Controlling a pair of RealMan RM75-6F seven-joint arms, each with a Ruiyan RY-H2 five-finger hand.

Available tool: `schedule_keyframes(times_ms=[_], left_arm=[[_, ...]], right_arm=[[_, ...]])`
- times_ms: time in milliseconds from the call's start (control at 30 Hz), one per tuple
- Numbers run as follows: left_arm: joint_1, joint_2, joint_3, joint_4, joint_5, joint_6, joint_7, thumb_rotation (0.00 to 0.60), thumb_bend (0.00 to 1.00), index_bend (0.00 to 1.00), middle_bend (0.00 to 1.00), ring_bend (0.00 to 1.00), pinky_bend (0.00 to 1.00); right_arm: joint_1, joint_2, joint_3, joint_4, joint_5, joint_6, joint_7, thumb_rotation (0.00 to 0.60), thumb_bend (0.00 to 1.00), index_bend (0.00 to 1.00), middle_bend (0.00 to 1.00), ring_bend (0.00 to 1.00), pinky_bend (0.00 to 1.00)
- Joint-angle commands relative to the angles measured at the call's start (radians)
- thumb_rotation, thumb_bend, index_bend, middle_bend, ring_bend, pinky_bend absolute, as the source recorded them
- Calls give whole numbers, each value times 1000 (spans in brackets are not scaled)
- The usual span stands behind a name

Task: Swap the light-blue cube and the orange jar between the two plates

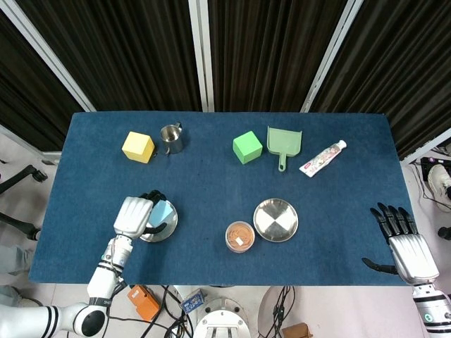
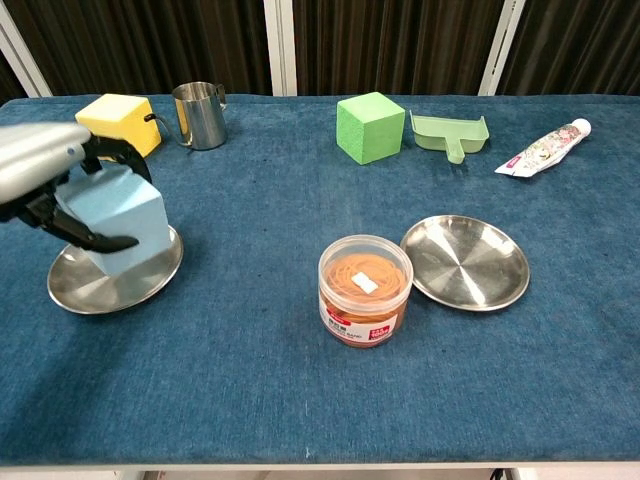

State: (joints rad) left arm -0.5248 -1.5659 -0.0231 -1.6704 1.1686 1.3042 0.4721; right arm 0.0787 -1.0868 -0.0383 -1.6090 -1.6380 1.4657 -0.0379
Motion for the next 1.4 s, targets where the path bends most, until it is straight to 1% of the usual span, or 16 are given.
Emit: schedule_keyframes(times_ms=[33, 167, 267, 367, 500, 567, 667, 767, 833, 967, 1033, 1133, 1233, 1333, 1367, 1400], left_arm=[[3, -24, 5, 27, 5, -26, 8, 600, 152, 308, 288, 306, 545], [8, -24, 9, 31, 2, -41, 36, 600, 36, 203, 178, 165, 362], [16, -5, 12, 6, 21, -37, 31, 600, 3, 161, 128, 108, 294], [35, 35, 29, -39, 75, -9, 15, 600, 0, 130, 95, 72, 255], [79, 112, 75, -115, 171, 55, -4, 600, 0, 122, 89, 61, 246], [112, 161, 102, -148, 241, 114, -11, 600, 0, 122, 88, 61, 245], [163, 223, 133, -167, 311, 191, -38, 600, 0, 122, 89, 60, 245], [218, 280, 150, -160, 353, 261, -106, 600, 0, 122, 89, 60, 241], [244, 300, 150, -141, 352, 282, -154, 600, 0, 122, 89, 60, 237], [269, 320, 141, -106, 330, 274, -230, 600, 0, 122, 89, 60, 226], [278, 325, 135, -89, 325, 266, -250, 600, 0, 122, 88, 60, 223], [288, 330, 127, -77, 325, 257, -274, 600, 0, 122, 89, 60, 219], [297, 334, 117, -69, 327, 253, -293, 600, 0, 122, 89, 60, 219], [304, 335, 108, -63, 332, 249, -312, 600, 0, 122, 89, 60, 218], [306, 335, 106, -61, 334, 247, -316, 600, 0, 122, 88, 60, 218], [308, 335, 105, -59, 335, 244, -319, 600, 0, 122, 89, 60, 218]], right_arm=[[-2, 2, 1, 1, -1, 4, 3, 483, 208, 0, 0, 0, 0], [-4, 1, 2, 5, -3, 11, 12, 481, 208, 0, 0, 0, 0], [2, -4, -2, 12, -18, 5, 16, 481, 207, 0, 0, 0, 0], [13, -10, -10, 10, -43, -8, 19, 483, 208, 0, 0, 0, 0], [45, -22, -17, -9, -109, -23, -1, 483, 208, 0, 0, 0, 0], [89, -24, -17, -43, -167, -58, -30, 482, 208, 0, 0, 0, 0], [163, -27, 6, -119, -196, -150, -102, 482, 208, 0, 0, 0, 0], [269, -64, 69, -225, -118, -338, -239, 481, 207, 0, 0, 0, 0], [340, -115, 115, -262, -19, -469, -325, 480, 208, 0, 0, 0, 0], [458, -257, 182, -241, 179, -642, -460, 479, 208, 0, 0, 0, 0], [506, -334, 201, -205, 271, -687, -521, 480, 208, 0, 0, 0, 0], [561, -417, 210, -156, 378, -714, -597, 480, 207, 0, 0, 0, 0], [601, -473, 211, -122, 449, -721, -630, 480, 208, 0, 0, 0, 0], [635, -500, 208, -109, 504, -737, -631, 479, 220, 0, 0, 0, 1], [644, -504, 206, -106, 514, -738, -632, 479, 241, 0, 0, 0, 25], [651, -509, 204, -103, 518, -736, -633, 480, 278, 3, 9, 8, 83]])
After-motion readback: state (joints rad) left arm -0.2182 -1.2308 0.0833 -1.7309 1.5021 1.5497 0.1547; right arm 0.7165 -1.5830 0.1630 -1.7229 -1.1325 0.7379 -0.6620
